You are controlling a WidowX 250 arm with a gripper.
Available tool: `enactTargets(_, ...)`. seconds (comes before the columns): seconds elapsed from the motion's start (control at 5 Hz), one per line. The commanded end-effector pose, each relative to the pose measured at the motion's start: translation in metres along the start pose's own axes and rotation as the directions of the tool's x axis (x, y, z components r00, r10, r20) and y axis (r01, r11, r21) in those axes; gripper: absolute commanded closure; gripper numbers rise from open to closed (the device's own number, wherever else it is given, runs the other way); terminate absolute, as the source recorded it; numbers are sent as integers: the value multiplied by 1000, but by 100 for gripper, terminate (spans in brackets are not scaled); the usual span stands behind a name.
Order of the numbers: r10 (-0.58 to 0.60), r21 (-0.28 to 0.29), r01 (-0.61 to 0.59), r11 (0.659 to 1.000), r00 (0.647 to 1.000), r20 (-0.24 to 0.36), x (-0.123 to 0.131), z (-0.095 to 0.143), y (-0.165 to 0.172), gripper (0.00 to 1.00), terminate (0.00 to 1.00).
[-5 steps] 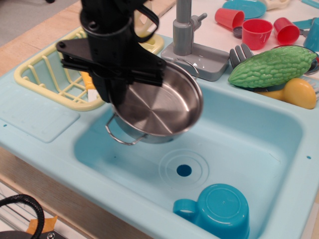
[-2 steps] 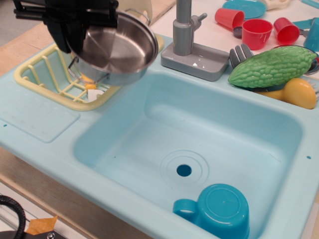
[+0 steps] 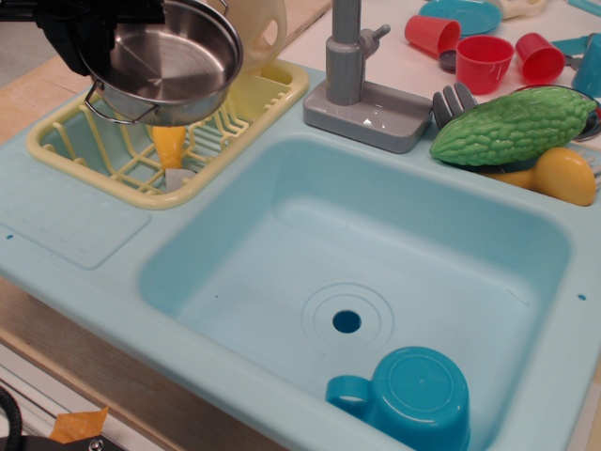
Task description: Put pot or pan from sink into drying rack
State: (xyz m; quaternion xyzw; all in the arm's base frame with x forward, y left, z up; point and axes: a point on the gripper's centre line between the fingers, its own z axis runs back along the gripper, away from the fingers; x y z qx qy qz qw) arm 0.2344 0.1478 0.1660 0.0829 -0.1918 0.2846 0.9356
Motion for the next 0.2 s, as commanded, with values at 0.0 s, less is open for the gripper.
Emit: enactTargets(0.0,5,-63,-2,998,999,40,20,-17,24,0,100)
